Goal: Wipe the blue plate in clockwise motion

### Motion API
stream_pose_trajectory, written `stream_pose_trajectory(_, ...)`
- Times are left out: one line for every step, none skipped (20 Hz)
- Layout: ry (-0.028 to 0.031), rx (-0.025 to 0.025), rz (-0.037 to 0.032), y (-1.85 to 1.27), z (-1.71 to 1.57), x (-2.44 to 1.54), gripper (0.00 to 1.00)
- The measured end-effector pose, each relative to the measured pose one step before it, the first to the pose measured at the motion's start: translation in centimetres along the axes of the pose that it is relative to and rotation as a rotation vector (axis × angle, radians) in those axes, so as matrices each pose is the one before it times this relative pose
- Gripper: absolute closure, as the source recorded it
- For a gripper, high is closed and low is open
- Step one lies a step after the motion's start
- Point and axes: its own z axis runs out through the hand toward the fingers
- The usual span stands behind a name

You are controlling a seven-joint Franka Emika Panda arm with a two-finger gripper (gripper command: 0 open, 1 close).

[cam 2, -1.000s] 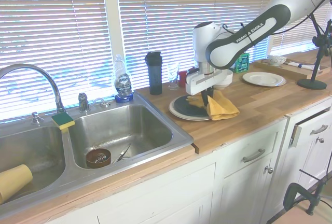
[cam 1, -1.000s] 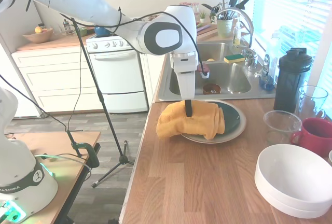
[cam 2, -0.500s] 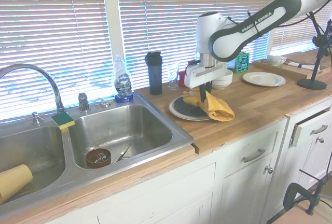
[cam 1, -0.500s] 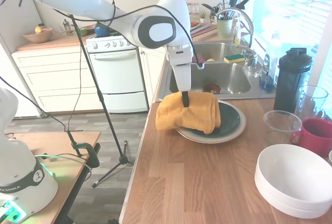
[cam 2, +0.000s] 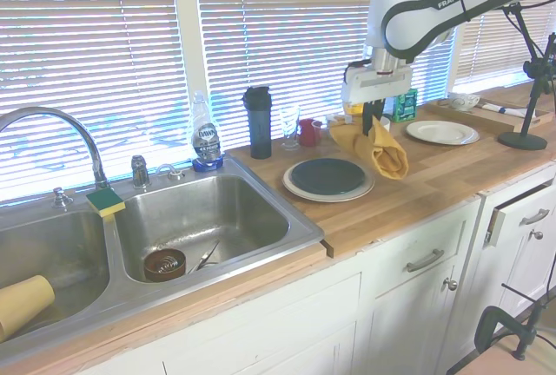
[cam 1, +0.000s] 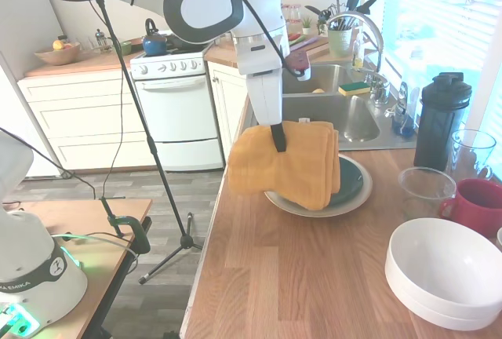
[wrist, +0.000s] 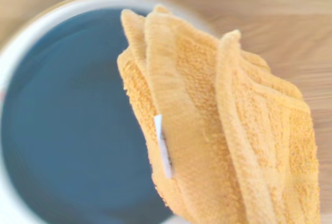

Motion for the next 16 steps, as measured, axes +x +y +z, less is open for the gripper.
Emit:
stream_pose_trajectory(-0.00053,-0.00132,0.01465,0.763,0.07,1.282,1.0)
stream_pose_trajectory(-0.00005,-0.0013,0.01299,0.709,0.059,1.161,1.0)
stream_pose_trajectory(0.00107,-0.00181,0.0126,0.63,0.048,1.006,1.0)
stream_pose_trajectory(0.00085,-0.00207,0.0123,0.592,0.06,0.91,1.0)
stream_pose_trajectory(0.0001,-0.00308,0.01066,0.566,0.12,0.798,1.0)
stream_pose_trajectory(-0.00127,-0.00504,0.01074,0.666,0.229,0.827,1.0)
stream_pose_trajectory(-0.00283,-0.0075,0.01005,0.739,0.361,0.776,1.0)
stream_pose_trajectory(-0.0028,-0.00738,0.01139,0.773,0.413,0.782,1.0)
stream_pose_trajectory(-0.00247,-0.00606,0.01062,0.758,0.371,0.792,1.0)
stream_pose_trajectory(-0.00187,-0.00464,0.0082,0.675,0.257,0.747,1.0)
stream_pose_trajectory(-0.0011,-0.00288,0.00833,0.605,0.225,0.676,1.0)
stream_pose_trajectory(-0.0009,-0.00211,0.00473,0.388,0.199,0.407,1.0)
stream_pose_trajectory(-0.002,-0.00322,-0.00056,0.135,0.205,0.118,1.0)
stream_pose_trajectory(-0.00192,-0.00244,-0.00355,-0.12,0.248,-0.109,1.0)
stream_pose_trajectory(-0.00133,-0.00125,-0.00903,-0.358,0.285,-0.341,1.0)
stream_pose_trajectory(-0.00143,-0.00065,-0.01413,-0.616,0.413,-0.553,1.0)
